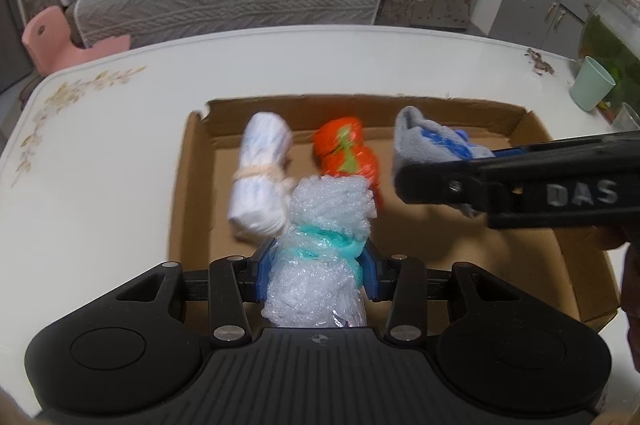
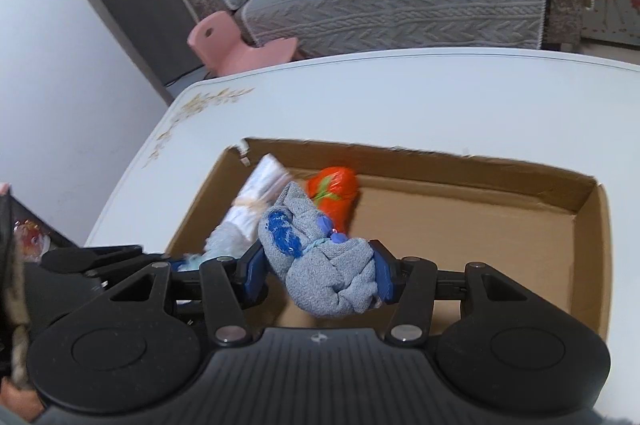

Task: Organize objects
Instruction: 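Carry both bundles into the box beside the orange bundle and release them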

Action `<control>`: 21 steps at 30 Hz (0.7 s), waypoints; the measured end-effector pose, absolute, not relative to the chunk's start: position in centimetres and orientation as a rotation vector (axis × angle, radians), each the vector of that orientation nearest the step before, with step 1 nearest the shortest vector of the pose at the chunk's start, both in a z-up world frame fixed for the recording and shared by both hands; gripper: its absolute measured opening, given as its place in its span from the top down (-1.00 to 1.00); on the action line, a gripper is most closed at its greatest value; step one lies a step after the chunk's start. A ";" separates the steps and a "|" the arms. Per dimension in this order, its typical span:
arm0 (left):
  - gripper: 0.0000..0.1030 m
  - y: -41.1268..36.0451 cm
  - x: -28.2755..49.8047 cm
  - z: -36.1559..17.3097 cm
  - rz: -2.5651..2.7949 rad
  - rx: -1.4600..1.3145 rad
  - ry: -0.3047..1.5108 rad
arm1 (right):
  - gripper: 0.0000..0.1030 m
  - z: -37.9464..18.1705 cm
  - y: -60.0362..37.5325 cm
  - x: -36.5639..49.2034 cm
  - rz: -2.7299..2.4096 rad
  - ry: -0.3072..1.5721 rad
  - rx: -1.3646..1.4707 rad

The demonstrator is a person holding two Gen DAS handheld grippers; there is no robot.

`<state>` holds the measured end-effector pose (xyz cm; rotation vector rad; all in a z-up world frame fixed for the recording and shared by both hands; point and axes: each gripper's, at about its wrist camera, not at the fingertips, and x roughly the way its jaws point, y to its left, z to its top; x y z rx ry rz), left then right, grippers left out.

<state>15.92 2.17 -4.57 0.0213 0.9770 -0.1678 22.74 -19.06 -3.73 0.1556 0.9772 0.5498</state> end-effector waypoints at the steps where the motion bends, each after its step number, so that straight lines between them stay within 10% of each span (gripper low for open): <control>1: 0.05 1.7 16.1 -4.3 -0.179 0.021 0.971 | 0.05 -3.7 -19.2 22.9 0.532 0.970 0.153; 21: 0.03 -4.3 22.1 -7.6 -0.241 0.164 0.936 | 0.05 -5.9 -20.6 26.8 0.399 0.984 0.118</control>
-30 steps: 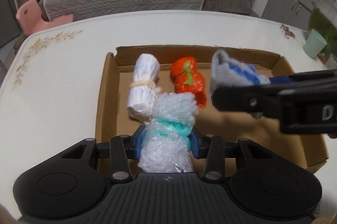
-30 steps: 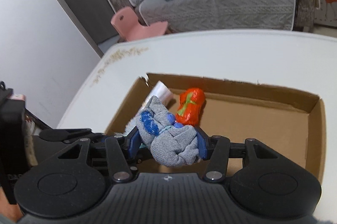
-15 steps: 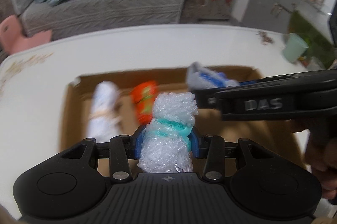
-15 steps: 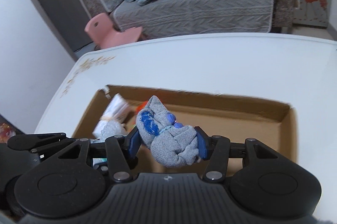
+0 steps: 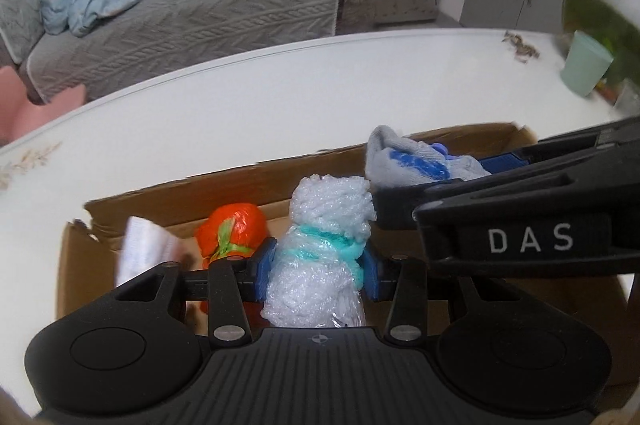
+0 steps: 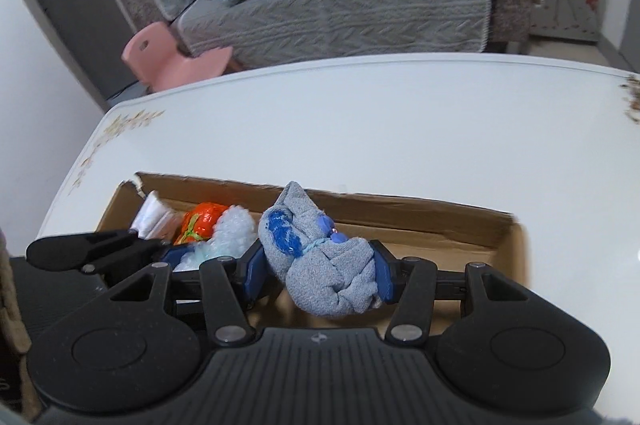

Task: Organize objects
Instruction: 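Carry both bundles into the box beside the orange bundle and release them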

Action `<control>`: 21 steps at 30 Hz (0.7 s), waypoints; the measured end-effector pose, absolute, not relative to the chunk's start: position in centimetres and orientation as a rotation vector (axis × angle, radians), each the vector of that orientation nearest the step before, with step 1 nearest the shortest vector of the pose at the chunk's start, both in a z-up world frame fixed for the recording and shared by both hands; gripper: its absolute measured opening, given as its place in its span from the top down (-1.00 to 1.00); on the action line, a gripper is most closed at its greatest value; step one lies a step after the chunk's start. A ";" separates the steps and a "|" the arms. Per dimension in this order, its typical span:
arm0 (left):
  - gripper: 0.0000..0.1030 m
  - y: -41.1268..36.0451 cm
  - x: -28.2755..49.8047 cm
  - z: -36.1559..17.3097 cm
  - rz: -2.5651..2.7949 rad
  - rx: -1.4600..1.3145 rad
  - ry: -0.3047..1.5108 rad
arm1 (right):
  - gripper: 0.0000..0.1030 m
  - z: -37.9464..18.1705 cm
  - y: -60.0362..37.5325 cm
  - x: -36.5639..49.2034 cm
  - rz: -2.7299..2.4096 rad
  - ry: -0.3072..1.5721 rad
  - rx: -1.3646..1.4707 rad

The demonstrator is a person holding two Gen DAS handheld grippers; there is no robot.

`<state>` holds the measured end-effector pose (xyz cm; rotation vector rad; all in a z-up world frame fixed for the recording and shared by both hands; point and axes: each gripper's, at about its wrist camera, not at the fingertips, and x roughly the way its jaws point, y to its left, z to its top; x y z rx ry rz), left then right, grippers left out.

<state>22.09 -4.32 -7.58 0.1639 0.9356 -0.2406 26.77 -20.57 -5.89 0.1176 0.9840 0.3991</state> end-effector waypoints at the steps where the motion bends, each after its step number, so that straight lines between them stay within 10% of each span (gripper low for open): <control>1: 0.03 -4.1 22.1 -7.7 -0.248 0.179 0.938 | 0.05 -6.0 -20.2 27.0 0.411 0.985 0.107; 21: -0.40 -3.6 22.7 -8.2 -0.305 0.215 0.909 | -0.29 -6.4 -20.1 28.3 0.563 1.030 0.090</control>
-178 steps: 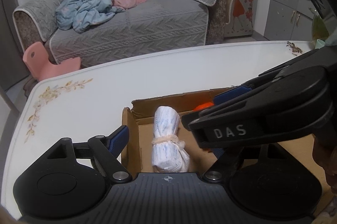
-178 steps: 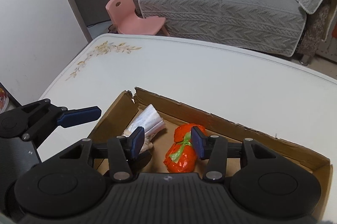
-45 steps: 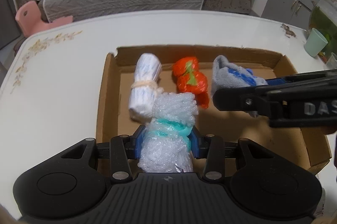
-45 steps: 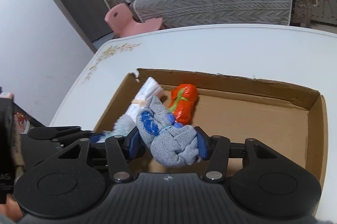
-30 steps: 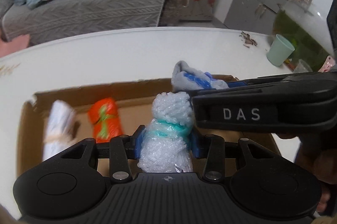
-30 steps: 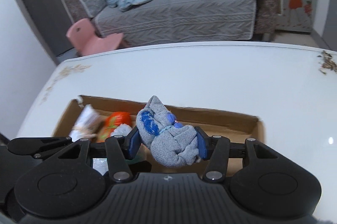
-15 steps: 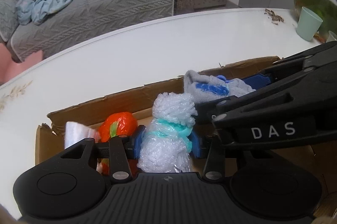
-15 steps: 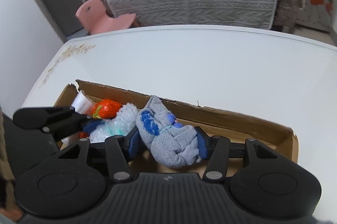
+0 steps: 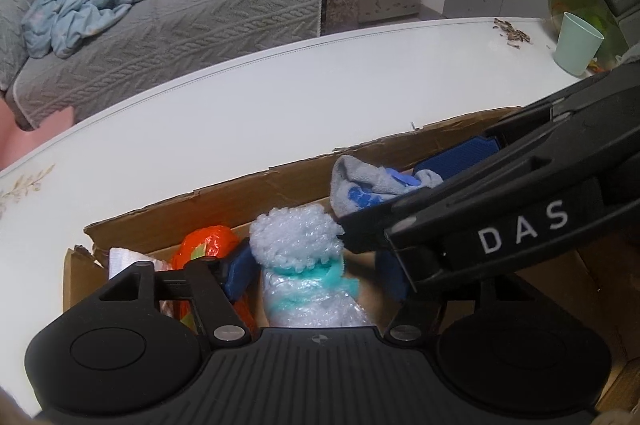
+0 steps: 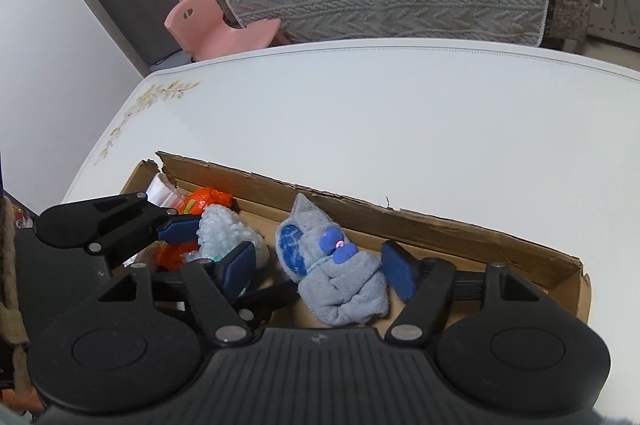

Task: Organize objects
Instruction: 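Carry both bundles into the box beside the orange bundle and release them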

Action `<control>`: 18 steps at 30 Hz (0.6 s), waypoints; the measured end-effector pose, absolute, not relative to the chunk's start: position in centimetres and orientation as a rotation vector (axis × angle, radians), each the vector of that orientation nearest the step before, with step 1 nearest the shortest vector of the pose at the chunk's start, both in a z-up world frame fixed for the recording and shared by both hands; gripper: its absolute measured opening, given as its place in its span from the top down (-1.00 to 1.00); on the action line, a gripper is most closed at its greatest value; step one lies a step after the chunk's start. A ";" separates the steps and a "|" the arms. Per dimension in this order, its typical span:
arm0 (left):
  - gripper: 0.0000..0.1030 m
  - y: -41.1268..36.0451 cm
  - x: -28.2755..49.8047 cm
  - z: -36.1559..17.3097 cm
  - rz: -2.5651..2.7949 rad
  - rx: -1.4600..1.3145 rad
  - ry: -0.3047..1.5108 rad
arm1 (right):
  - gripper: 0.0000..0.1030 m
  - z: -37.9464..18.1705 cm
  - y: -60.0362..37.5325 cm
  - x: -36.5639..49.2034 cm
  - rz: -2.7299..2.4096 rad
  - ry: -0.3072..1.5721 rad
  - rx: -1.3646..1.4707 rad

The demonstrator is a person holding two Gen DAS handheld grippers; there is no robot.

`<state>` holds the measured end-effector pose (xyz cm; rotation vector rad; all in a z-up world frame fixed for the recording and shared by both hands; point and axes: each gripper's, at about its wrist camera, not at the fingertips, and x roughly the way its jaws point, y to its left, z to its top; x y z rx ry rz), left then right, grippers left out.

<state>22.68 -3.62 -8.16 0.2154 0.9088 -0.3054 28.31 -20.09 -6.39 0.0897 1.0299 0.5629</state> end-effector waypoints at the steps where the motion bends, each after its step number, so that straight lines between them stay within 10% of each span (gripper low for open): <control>1: -0.40 -3.7 22.6 -8.0 -0.303 0.216 0.905 | -0.29 -6.2 -20.2 28.3 0.560 1.025 0.086; 18: -0.70 -1.7 19.2 -3.3 -0.205 0.204 0.898 | -0.40 -2.6 -19.0 25.4 0.645 0.928 -0.127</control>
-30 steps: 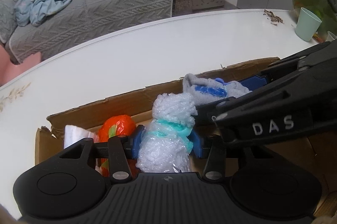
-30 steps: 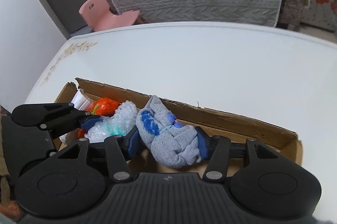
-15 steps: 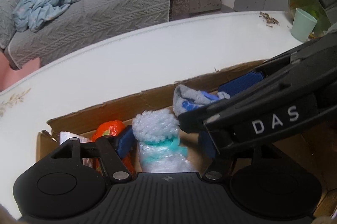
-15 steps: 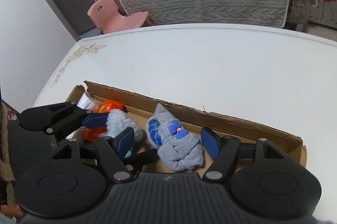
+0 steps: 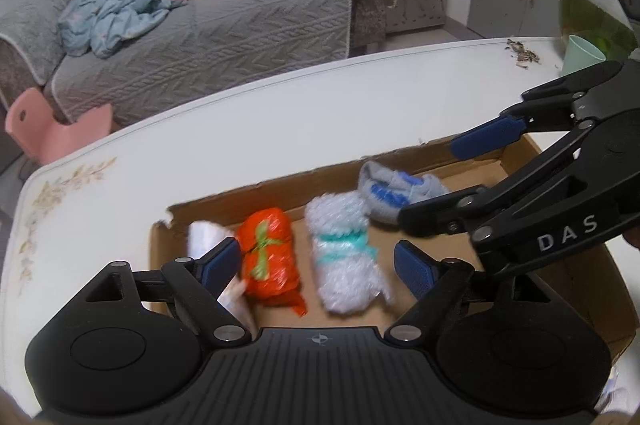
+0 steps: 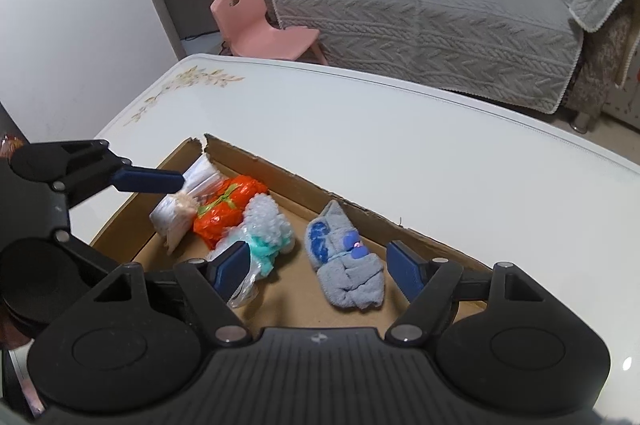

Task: Organize objects
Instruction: 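Carry both bundles into the box beside the orange bundle and release them, then withdraw both open tools from the box back toward the pile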

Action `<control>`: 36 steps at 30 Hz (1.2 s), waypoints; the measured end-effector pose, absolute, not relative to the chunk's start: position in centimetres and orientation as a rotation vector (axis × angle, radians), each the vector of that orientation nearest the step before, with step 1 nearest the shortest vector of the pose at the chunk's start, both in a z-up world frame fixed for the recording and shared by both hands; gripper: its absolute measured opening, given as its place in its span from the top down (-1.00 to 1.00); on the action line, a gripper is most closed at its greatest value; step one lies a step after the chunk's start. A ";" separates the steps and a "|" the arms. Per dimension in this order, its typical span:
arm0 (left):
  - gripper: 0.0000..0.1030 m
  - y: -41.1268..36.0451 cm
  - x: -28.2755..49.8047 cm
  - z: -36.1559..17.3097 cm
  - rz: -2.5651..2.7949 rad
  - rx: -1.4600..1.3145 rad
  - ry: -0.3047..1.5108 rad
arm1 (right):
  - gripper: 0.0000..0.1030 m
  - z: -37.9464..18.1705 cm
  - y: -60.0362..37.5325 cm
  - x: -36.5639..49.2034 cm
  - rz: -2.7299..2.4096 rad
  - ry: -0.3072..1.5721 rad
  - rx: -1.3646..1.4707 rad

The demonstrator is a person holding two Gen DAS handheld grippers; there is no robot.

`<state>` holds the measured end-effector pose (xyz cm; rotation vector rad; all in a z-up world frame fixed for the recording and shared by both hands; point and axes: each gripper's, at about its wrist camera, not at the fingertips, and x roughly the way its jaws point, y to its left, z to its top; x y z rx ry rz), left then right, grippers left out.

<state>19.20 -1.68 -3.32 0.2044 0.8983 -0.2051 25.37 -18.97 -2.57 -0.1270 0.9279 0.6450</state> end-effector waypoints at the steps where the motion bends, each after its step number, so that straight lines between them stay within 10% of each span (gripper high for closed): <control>1: -0.70 -1.5 19.0 -3.3 -0.203 0.201 0.900 | -0.40 -2.6 -18.8 25.3 0.646 0.928 -0.132; 36: -0.73 1.5 12.2 0.3 -0.176 0.152 0.870 | -0.52 0.2 -18.0 17.7 0.680 0.908 -0.245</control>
